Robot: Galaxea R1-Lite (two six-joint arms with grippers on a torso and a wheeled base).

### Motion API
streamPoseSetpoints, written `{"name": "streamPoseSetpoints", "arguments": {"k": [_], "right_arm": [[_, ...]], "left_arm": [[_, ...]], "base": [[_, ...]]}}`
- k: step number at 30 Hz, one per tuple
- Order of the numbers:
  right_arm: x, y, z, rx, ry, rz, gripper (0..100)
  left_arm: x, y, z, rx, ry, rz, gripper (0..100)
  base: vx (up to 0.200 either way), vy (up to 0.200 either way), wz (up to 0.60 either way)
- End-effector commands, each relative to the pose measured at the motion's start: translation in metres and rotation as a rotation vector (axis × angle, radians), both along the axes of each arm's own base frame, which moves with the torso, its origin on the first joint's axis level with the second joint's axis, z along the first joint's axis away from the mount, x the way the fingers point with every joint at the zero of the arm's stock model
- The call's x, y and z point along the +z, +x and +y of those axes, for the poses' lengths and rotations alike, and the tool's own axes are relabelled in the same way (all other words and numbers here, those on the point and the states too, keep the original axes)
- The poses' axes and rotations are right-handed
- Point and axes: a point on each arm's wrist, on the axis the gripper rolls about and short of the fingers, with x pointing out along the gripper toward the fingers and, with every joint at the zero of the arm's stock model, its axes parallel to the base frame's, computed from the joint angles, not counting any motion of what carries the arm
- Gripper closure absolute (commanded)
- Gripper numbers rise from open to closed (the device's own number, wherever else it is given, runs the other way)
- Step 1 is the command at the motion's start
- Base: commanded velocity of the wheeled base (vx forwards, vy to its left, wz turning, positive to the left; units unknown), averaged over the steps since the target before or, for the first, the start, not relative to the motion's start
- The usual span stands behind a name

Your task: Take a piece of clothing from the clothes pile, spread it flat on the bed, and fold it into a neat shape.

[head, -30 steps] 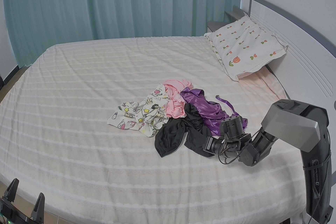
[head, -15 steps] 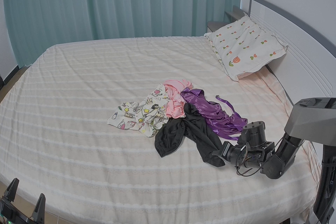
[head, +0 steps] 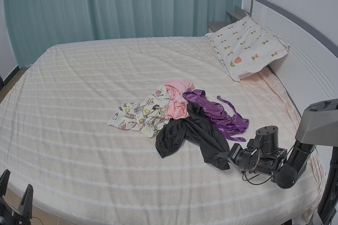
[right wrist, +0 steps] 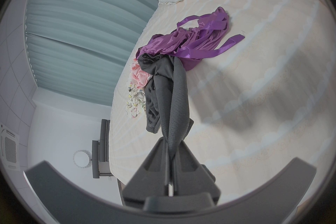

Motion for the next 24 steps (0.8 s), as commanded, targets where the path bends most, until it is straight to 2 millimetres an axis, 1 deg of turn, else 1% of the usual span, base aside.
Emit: {"name": "streamPoseSetpoints", "arguments": {"k": [1,2,3,4,6,10,12,15,16,18,22,23,24], "right_arm": [[0.001,-0.002,-0.002,0.014,0.023,0.009,100],[-0.001,-0.002,-0.003,0.014,0.023,0.015,100],[-0.001,-0.002,-0.003,0.014,0.023,0.015,100],[-0.002,-0.002,-0.003,0.014,0.022,0.021,100],[-0.002,-0.001,-0.005,0.009,0.023,0.022,100],[-0.002,-0.001,-0.006,0.007,0.023,0.022,100],[-0.003,-0.001,-0.006,0.007,0.022,0.023,100],[-0.003,-0.001,-0.005,0.009,0.022,0.023,100],[-0.003,-0.001,-0.005,0.009,0.022,0.023,100],[-0.002,-0.001,-0.005,0.009,0.023,0.022,100],[-0.003,-0.001,-0.005,0.01,0.022,0.023,100],[-0.003,-0.001,-0.005,0.011,0.021,0.022,100],[-0.003,-0.002,-0.005,0.01,0.021,0.026,100]], "left_arm": [[0.045,0.058,-0.003,-0.089,-0.06,0.314,0],[0.045,0.069,-0.004,-0.109,-0.059,0.359,0],[0.045,0.072,-0.004,-0.116,-0.058,0.37,0],[0.044,0.086,-0.008,-0.161,-0.055,0.409,0],[0.04,0.1,-0.014,-0.226,-0.049,0.463,0],[0.029,0.13,-0.03,-0.309,-0.085,0.604,0],[0.025,0.145,-0.039,-0.332,-0.107,0.636,0],[0.015,0.171,-0.05,-0.332,-0.149,0.685,0],[0.013,0.175,-0.052,-0.326,-0.155,0.694,0],[0.003,0.194,-0.062,-0.311,-0.214,0.738,0],[-0.014,0.221,-0.082,-0.287,-0.301,0.838,0],[-0.014,0.222,-0.083,-0.285,-0.302,0.84,0],[-0.019,0.233,-0.091,-0.257,-0.322,0.862,0]], "base": [[0.0,0.0,0.0],[0.0,0.0,0.0],[0.0,0.0,0.0],[0.0,0.0,0.0],[0.0,0.0,0.0],[0.0,0.0,0.0],[0.0,0.0,0.0],[0.0,0.0,0.0],[0.0,0.0,0.0],[0.0,0.0,0.0],[0.0,0.0,0.0],[0.0,0.0,0.0],[0.0,0.0,0.0]]}}
